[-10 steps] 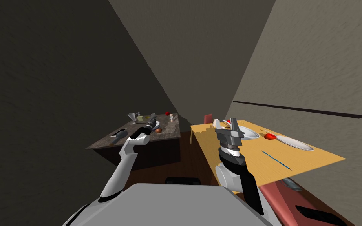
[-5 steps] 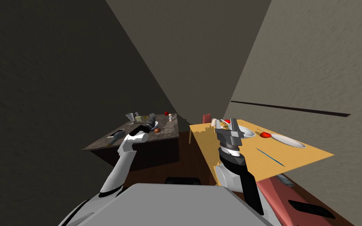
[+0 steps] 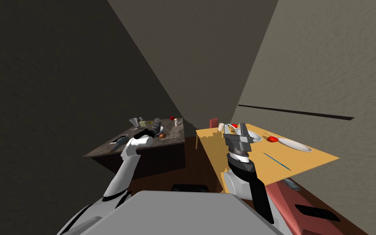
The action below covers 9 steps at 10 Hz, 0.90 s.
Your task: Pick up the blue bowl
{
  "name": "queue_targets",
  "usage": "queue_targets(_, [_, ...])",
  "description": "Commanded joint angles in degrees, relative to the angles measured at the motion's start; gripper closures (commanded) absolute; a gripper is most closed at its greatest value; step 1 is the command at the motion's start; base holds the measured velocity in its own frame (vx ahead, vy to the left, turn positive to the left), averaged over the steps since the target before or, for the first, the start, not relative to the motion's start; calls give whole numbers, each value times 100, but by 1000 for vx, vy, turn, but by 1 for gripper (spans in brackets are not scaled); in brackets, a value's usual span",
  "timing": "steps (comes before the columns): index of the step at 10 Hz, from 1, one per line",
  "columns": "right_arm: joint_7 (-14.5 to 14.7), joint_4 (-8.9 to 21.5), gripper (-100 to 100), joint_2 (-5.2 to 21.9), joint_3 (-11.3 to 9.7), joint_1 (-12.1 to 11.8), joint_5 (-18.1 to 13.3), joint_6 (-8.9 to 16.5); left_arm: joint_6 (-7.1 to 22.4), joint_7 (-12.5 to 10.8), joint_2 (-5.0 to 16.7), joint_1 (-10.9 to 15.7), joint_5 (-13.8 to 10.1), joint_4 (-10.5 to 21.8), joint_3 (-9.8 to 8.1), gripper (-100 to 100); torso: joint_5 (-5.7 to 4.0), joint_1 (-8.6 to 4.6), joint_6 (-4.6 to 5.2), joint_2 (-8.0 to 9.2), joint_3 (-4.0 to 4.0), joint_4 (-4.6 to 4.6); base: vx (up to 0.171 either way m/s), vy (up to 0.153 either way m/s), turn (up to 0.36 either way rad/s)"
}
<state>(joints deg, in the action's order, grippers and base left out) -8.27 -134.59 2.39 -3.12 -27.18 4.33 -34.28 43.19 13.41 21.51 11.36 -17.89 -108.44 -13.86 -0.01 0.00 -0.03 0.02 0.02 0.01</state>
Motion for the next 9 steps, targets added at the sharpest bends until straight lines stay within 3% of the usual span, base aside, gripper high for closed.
queue_targets(1, [0,0,0,0,0,0,0,0,286,0,103,93,-78,65,-100,-100,0,0,0,0,0,0,-2,-16,-66])
queue_targets(9, [0,0,0,0,0,0,0,0,1392,-23,306,274,-214,184,-289,-100,1,3,0,-2,-1,-1,0,-6,-32])
